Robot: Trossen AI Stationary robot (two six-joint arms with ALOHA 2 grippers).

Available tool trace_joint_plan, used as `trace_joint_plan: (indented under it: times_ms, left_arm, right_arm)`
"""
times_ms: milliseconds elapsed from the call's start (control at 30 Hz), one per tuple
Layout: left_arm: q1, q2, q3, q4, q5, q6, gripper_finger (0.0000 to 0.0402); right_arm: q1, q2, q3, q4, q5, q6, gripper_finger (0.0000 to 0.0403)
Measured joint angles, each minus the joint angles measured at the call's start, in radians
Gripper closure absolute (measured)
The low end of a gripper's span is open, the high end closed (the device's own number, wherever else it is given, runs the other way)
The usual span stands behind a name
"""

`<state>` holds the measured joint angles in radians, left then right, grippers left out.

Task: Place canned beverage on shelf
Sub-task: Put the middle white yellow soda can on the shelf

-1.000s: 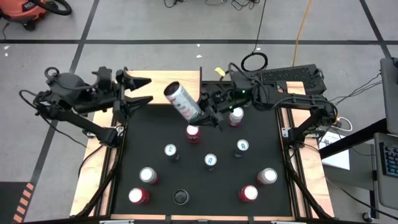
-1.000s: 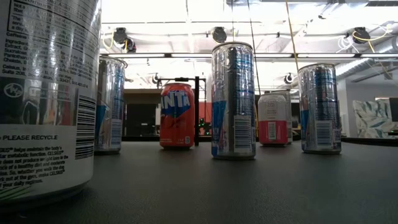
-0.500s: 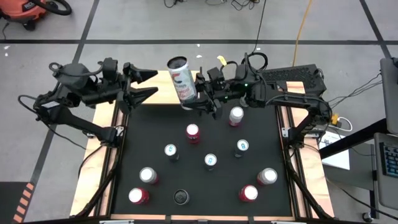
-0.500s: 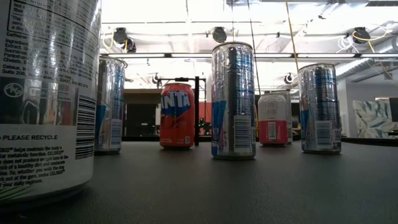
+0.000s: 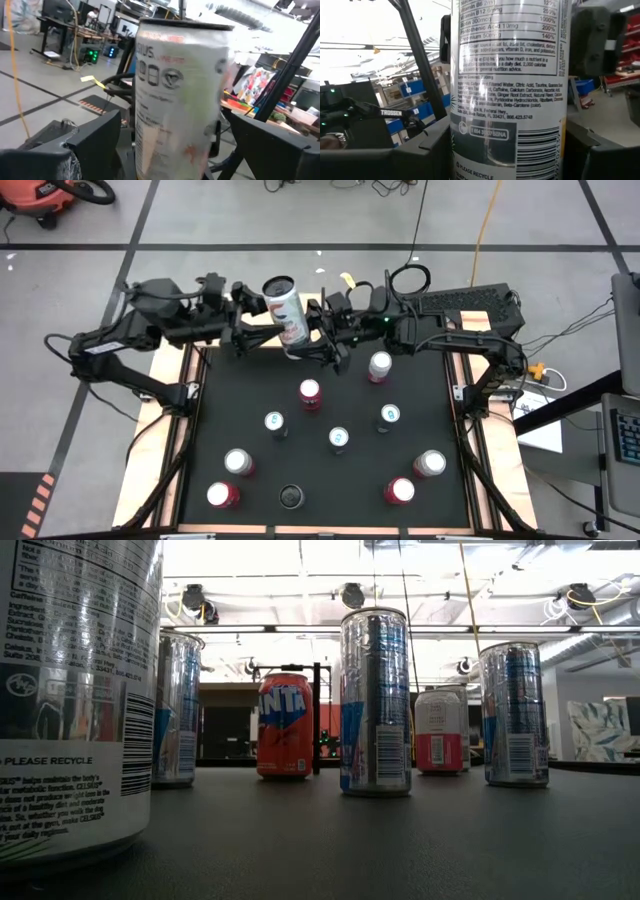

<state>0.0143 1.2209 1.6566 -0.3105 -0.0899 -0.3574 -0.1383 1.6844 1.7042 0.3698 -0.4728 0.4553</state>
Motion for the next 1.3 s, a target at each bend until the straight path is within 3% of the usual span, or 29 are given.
trace_joint_plan:
  times_ms: [267,667,1300]
  left_arm:
    - [0.038,0.055,0.0,0.107,0.113,-0.001,0.0025]
    - [0.071,0.054,0.0,0.078,0.139,-0.003,0.0096]
    - [0.072,0.035,0.0,0.031,0.162,0.001,0.0099]
  right_arm:
    - [0.0,0.0,0.0,-0.023,0.002,-0.015,0.0171]
    - [-0.012,0.0,0.0,-0.024,0.024,-0.026,0.017]
    - [-0.013,0.0,0.0,-0.007,0.024,-0.023,0.017]
